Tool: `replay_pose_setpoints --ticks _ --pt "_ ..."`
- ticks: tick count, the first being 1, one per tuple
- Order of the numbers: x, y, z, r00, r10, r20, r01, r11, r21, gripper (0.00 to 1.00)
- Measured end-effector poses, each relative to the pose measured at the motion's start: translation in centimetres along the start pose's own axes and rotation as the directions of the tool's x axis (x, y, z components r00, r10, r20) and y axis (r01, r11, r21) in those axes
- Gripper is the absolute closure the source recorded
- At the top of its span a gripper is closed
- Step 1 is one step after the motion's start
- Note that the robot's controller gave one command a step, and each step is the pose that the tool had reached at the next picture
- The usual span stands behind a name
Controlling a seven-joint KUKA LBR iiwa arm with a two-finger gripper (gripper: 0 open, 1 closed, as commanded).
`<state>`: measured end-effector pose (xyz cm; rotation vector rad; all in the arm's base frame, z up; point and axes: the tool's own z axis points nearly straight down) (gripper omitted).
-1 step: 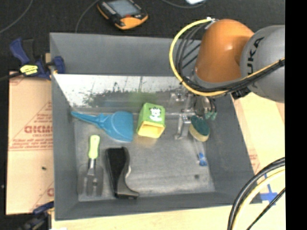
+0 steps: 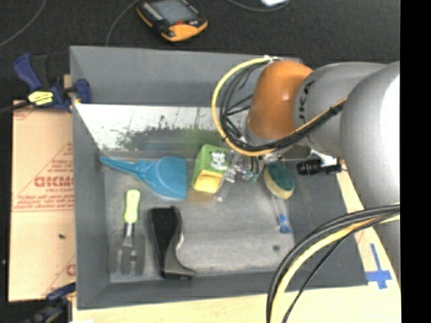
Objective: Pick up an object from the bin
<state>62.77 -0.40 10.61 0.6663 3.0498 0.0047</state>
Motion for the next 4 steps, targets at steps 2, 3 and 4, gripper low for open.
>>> replay_pose_setpoints --ticks 2,3,4 --pt "-0.3 0.1 -0.7 0.999 -0.034 0.018 0.034 0.999 -0.004 1.00" --pt "-1.8 -0.3 -2.8 0.916 -0.400 0.026 0.400 0.916 0.004 1.00" --pt "-2.6 1.4 -5.1 0.999 0.016 0.030 -0.015 1.000 -0.010 1.00"
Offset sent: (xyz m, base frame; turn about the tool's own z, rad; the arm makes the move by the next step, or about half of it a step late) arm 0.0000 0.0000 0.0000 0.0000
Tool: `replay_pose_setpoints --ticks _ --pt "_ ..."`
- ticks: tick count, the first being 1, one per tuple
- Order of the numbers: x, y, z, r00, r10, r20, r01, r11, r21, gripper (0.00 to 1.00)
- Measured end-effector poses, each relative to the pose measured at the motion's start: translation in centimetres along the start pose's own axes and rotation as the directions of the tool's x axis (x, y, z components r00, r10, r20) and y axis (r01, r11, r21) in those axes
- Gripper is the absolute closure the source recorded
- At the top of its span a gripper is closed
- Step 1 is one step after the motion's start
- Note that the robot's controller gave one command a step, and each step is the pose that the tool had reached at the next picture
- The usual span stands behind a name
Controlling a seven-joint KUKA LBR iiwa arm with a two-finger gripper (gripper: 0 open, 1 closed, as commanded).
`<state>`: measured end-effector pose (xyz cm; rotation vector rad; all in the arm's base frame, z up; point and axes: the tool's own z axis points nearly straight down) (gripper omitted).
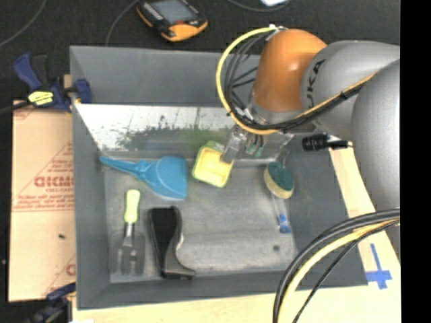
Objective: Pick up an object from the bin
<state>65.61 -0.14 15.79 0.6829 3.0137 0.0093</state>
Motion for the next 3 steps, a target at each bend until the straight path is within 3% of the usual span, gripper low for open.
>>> replay_pose_setpoints --ticks 1,2,3 --pt "1.0 0.4 -0.9 0.993 -0.118 0.001 0.118 0.993 0.001 1.00" --pt "3.9 2.1 2.7 0.904 0.427 0.001 -0.427 0.904 0.000 1.00" --pt "3.1 3.2 2.0 0.871 0.492 0.003 -0.492 0.871 -0.003 1.00"
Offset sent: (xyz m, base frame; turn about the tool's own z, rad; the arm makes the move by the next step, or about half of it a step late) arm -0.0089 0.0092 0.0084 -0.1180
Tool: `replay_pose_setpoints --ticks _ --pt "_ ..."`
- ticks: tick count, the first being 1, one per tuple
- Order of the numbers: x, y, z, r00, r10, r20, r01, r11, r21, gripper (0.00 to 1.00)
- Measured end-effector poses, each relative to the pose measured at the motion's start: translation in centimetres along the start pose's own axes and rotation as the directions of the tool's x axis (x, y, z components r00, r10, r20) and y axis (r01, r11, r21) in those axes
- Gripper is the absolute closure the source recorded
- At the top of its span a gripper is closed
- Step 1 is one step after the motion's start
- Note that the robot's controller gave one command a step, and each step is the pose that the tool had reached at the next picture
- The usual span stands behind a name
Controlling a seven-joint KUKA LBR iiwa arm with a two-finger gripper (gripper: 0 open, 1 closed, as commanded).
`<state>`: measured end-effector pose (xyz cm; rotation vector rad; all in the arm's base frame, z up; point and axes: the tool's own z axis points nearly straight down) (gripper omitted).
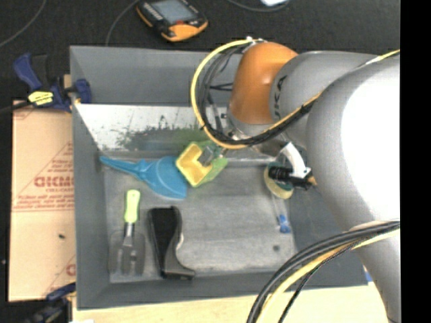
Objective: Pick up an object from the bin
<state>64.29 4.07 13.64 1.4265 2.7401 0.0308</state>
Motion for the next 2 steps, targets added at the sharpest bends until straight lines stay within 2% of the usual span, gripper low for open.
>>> replay_pose_setpoints --ticks 1,2 --pt "-1.1 -0.4 -1.4 0.988 0.156 0.004 -0.156 0.988 -0.004 1.00" --pt "-1.0 -2.5 -3.6 0.909 0.417 0.003 -0.417 0.909 -0.003 1.00"
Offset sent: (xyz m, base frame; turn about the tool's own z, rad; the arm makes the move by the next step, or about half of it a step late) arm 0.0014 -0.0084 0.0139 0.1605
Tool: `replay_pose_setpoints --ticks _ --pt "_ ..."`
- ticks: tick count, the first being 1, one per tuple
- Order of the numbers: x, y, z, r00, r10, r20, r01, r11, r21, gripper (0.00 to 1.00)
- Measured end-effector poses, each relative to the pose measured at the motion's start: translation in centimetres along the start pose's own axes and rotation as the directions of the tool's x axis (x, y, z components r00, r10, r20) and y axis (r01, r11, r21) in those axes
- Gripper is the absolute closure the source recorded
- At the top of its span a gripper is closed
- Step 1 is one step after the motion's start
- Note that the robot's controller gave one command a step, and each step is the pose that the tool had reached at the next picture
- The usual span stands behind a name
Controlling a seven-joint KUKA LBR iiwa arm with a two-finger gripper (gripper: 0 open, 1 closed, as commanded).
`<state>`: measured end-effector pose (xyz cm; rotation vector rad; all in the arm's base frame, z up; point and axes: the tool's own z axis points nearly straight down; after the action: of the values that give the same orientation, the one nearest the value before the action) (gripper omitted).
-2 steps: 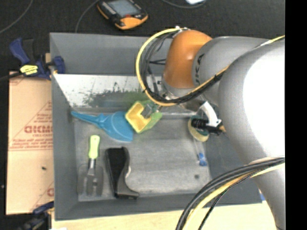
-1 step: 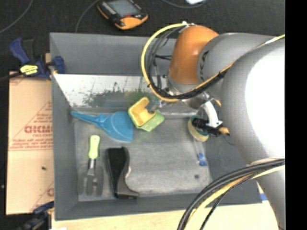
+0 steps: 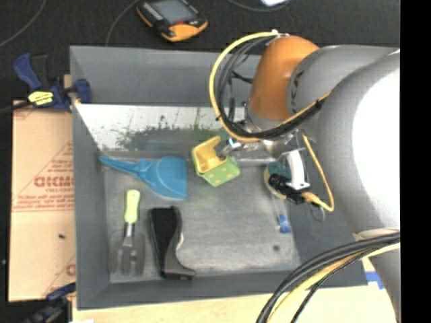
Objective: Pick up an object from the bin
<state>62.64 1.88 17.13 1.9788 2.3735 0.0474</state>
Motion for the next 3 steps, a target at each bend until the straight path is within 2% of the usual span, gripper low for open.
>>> replay_pose_setpoints --ticks 1,2,3 --pt "1.2 -0.5 -1.7 0.984 0.178 0.001 -0.178 0.984 -0.002 1.00" --pt "2.7 0.6 -6.2 1.000 -0.024 0.004 0.024 1.000 -0.005 1.00" --pt "1.0 -3.5 -6.0 0.983 -0.183 0.007 0.183 0.983 -0.002 1.00"
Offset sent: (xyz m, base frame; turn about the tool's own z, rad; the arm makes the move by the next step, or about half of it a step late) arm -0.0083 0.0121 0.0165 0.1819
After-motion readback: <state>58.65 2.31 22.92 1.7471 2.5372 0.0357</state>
